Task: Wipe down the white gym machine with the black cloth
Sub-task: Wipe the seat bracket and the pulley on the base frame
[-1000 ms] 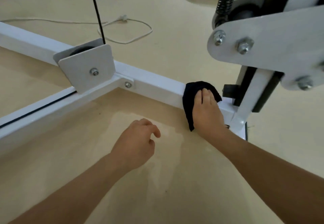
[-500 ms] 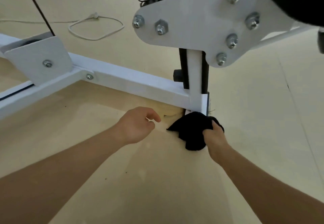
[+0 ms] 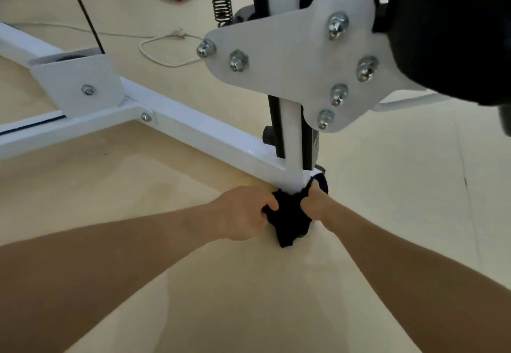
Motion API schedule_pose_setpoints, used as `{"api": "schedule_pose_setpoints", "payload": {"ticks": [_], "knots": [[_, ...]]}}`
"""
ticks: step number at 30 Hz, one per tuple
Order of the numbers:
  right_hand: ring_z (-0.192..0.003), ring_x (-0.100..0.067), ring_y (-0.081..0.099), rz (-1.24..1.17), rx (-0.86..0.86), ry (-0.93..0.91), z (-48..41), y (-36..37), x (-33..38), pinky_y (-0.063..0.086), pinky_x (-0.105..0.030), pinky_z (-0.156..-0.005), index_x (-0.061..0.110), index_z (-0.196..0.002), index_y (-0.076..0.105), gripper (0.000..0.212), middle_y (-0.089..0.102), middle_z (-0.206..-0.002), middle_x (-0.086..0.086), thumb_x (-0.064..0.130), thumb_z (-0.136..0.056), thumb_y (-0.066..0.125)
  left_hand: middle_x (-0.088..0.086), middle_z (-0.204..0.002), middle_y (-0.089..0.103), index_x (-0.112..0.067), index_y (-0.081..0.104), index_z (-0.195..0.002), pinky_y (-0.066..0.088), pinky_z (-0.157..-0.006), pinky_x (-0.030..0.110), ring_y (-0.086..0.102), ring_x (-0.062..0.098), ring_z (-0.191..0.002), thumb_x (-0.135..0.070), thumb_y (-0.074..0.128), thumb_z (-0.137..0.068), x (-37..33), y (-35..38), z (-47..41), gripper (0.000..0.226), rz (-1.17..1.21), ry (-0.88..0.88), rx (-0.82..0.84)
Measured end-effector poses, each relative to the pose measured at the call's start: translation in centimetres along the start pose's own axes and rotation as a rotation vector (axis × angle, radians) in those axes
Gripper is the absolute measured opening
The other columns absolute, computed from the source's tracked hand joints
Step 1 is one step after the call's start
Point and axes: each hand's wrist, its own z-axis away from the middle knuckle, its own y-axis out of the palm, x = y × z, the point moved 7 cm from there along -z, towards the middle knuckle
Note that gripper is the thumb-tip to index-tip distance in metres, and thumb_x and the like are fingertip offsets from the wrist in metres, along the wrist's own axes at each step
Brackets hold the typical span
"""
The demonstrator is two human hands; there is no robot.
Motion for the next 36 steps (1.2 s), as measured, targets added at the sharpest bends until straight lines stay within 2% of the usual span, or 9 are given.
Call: {"api": "schedule_pose_setpoints", "payload": {"ticks": [4,7,9,14,19,22,27,31,36], "knots": [[-0.105,-0.033,0.059,-0.335,-0.061,-0.060,2.3,-0.2,-0.6,0.052,-0.043,-0.090,0.005,-0.114,0.055,0.029,0.060,-0.112,-0.018,-0.004,-0.091,0.040,0.001,-0.123,0.059,-0.018,0.057,-0.126,0.045,-0.093,0.029,0.055,0.023,-0.112,-0.016,0.049,-0.095,-1.9,-0.7,-0.5,0.033,-0.101,-0.014,0.047],[-0.094,-0.029,0.064,-0.769,0.238,-0.020,6.2,-0.7,0.4,0.055,-0.037,-0.076,-0.002,-0.109,0.060,0.025,0.064,-0.104,-0.018,-0.008,-0.095,0.041,0.000,-0.111,0.062,-0.016,0.049,-0.123,0.050,-0.084,0.032,0.060,0.023,-0.100,-0.031,0.059,-0.087,-3.7,-0.8,-1.8,0.040,-0.002,-0.040,0.028],[-0.099,-0.029,0.067,-0.681,0.393,-0.060,8.6,-1.9,1.8,0.056,-0.038,-0.081,-0.002,-0.116,0.061,0.023,0.069,-0.110,-0.017,0.001,-0.097,0.048,-0.004,-0.108,0.065,-0.022,0.049,-0.123,0.053,-0.086,0.033,0.063,0.016,-0.095,-0.046,0.065,-0.075,-4.9,-0.4,-1.8,0.057,0.051,-0.028,0.039],[-0.091,-0.020,0.073,-0.260,0.418,-0.155,13.0,-7.8,0.8,0.057,-0.029,-0.075,0.008,-0.108,0.068,0.021,0.076,-0.097,-0.005,0.022,-0.093,0.068,-0.007,-0.094,0.066,-0.015,0.065,-0.105,0.047,-0.069,0.011,0.061,0.003,-0.082,-0.033,0.070,-0.087,-7.2,-1.7,0.1,0.026,0.072,0.009,0.094],[-0.106,-0.023,0.070,-0.161,0.555,-0.217,16.9,-12.2,-2.6,0.054,-0.035,-0.093,0.010,-0.117,0.067,0.032,0.073,-0.112,-0.007,0.021,-0.087,0.073,-0.014,-0.071,0.067,-0.021,0.071,-0.083,0.045,-0.058,0.008,0.061,-0.005,-0.060,-0.033,0.071,-0.088,-10.3,-4.4,2.3,0.013,0.113,-0.007,0.130],[-0.103,-0.025,0.070,-0.288,0.485,-0.283,17.3,-14.0,-3.9,0.056,-0.032,-0.087,0.007,-0.115,0.067,0.026,0.073,-0.111,-0.010,0.013,-0.090,0.069,-0.013,-0.075,0.070,-0.022,0.070,-0.094,0.044,-0.053,0.008,0.062,-0.005,-0.060,-0.036,0.065,-0.092,-12.5,-4.9,3.5,0.016,0.138,-0.025,0.156],[-0.078,-0.019,0.064,-0.705,0.250,-0.237,16.8,-17.1,-7.6,0.051,-0.029,-0.063,0.009,-0.099,0.064,0.014,0.068,-0.089,-0.008,0.021,-0.092,0.068,-0.006,-0.097,0.074,-0.026,0.069,-0.101,0.054,-0.090,0.028,0.070,0.009,-0.091,-0.048,0.061,-0.092,-16.6,-4.3,4.4,0.025,0.243,-0.059,0.108],[-0.072,-0.015,0.057,-0.372,-0.175,-0.253,17.7,-21.0,-10.5,0.039,-0.024,-0.061,0.018,-0.076,0.058,0.026,0.059,-0.075,0.003,0.030,-0.099,0.055,-0.007,-0.102,0.074,-0.034,0.068,-0.107,0.054,-0.088,0.026,0.070,0.011,-0.094,-0.048,0.052,-0.096,-21.8,-1.5,4.0,0.024,0.329,-0.078,0.105],[-0.080,-0.023,0.057,-0.261,-0.473,-0.079,22.8,-27.8,-16.4,0.045,-0.030,-0.064,0.010,-0.096,0.064,0.035,0.064,-0.087,-0.005,0.033,-0.103,0.038,-0.002,-0.102,0.075,-0.026,0.066,-0.113,0.053,-0.065,0.027,0.072,0.014,-0.083,-0.016,0.069,-0.089,-28.4,1.6,3.0,0.026,0.735,-0.203,0.020]]}}
